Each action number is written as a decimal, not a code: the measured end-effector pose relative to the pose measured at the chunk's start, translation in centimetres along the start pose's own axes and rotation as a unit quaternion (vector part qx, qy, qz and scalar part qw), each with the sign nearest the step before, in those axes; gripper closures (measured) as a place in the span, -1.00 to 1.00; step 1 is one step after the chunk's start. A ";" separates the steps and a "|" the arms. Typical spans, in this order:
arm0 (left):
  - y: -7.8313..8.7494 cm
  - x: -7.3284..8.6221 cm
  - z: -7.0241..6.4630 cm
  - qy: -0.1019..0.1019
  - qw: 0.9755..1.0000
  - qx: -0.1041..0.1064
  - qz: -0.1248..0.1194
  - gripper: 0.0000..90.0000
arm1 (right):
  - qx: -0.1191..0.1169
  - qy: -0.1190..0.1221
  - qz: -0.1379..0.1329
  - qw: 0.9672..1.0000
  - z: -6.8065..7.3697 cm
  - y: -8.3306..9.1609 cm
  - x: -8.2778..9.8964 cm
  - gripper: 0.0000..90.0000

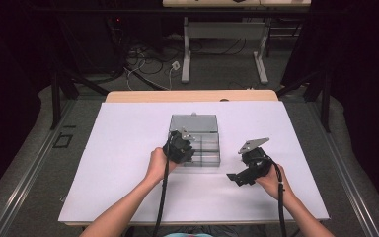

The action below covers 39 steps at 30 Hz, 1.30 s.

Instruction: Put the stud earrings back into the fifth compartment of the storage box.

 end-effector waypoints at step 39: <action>2.4 1.1 2.3 0.020 0.999 -0.016 -0.021 -0.87 | 0.005 0.005 -0.011 1.000 -0.1 0.3 -0.2 -0.91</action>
Point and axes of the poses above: each handheld gripper's, and its own axes: y roughly backward along the jaws, x roughly out of its underside, z roughly to its left, the point moved 8 cm from there along -y, roughly forward along the jaws, and after that the axes turned 4 degrees about x, right-handed, at the moved point
